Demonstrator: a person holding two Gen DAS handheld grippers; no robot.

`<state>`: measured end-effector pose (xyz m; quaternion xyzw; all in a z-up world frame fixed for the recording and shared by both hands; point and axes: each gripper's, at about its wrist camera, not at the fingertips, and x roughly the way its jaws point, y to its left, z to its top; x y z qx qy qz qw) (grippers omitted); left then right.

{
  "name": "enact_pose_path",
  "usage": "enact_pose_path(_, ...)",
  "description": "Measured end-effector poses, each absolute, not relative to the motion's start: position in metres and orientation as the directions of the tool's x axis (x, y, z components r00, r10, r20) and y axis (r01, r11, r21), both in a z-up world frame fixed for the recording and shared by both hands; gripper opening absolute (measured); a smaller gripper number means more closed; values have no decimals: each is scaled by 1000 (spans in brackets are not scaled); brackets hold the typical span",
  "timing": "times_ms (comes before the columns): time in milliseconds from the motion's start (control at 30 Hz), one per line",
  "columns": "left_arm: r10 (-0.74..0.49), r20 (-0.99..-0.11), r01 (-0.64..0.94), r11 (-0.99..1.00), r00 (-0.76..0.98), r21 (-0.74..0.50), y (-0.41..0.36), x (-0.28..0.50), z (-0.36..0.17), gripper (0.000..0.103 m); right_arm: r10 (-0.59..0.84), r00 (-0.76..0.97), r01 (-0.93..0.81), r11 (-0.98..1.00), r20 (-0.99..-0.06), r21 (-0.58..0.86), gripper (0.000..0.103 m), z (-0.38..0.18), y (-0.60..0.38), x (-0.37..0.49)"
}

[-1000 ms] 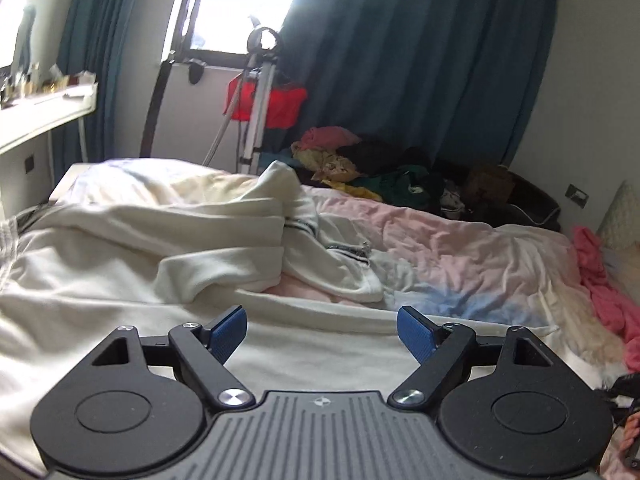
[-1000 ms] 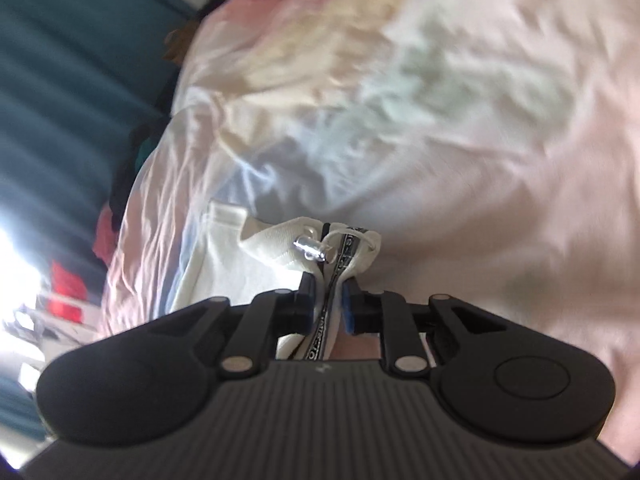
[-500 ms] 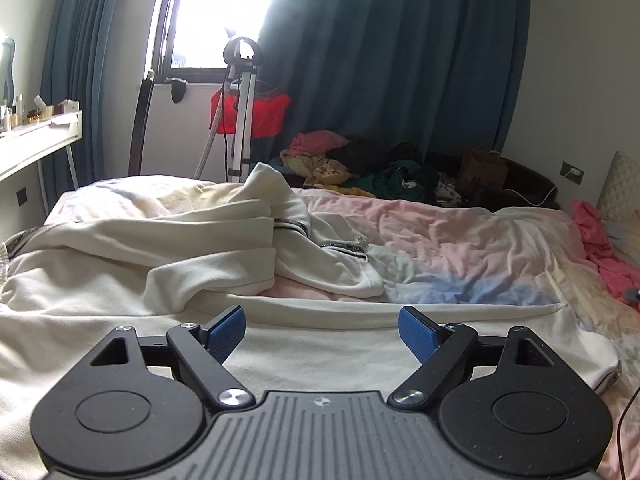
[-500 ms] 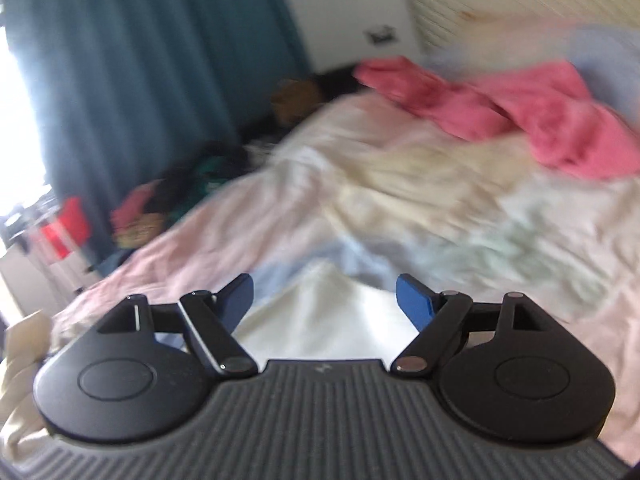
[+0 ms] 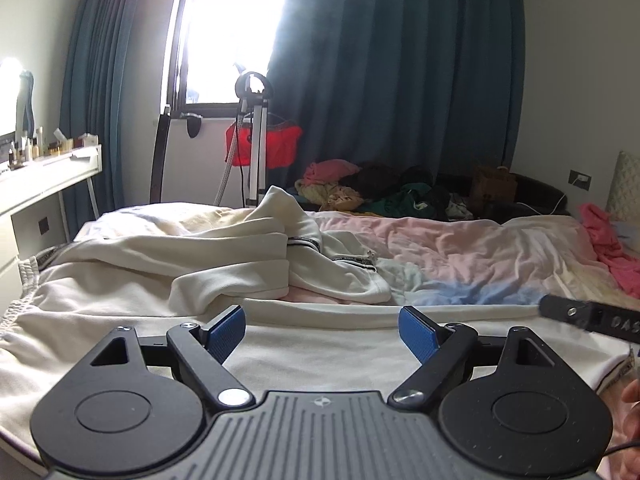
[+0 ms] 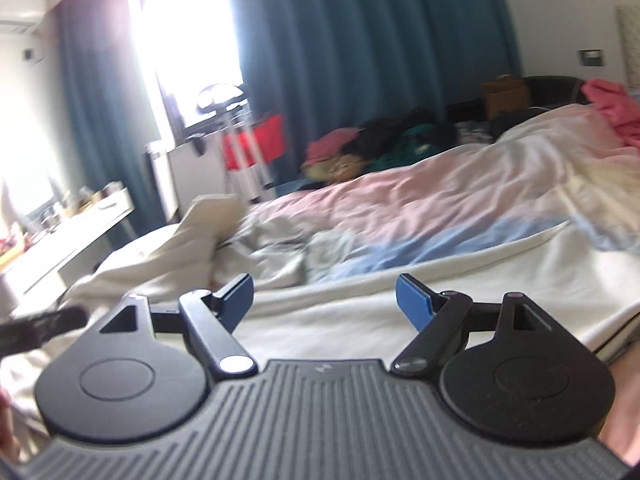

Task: Fold clothes
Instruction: 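Release the waistband and seam and lift both tools away from the sweatpants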

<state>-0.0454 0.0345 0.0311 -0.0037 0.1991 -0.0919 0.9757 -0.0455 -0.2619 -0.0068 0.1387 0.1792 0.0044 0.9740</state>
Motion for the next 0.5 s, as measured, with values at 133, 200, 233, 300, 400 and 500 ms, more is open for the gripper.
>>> enact_pose_path(133, -168, -383, 175, 984, 908, -16, 26, -53, 28, 86, 87, 933, 0, 970, -349, 241, 80, -10, -242, -46)
enact_pose_path(200, -146, -374, 163, 987, 916, 14, 21, -55, 26, 86, 92, 934, -11, 973, -345, 229, 80, -10, -236, -46)
enact_pose_path(233, -140, -367, 159, 987, 920, 23, 20, -56, 24, 86, 91, 934, -11, 973, -345, 229, 80, -11, -236, -46)
enact_pose_path(300, -146, -374, 159, 987, 916, 4, 21, -55, 22, 87, 92, 933, -9, 973, -348, 233, 80, -13, -238, -45)
enact_pose_path(400, -158, -389, 154, 987, 908, -43, 26, -51, 23, 87, 107, 925, -7, 965, -365, 264, 80, -20, -243, -42)
enact_pose_path(500, -148, -388, 138, 989, 910, -54, 30, -49, 25, 87, 130, 906, 1, 951, -403, 308, 80, -31, -249, -36)
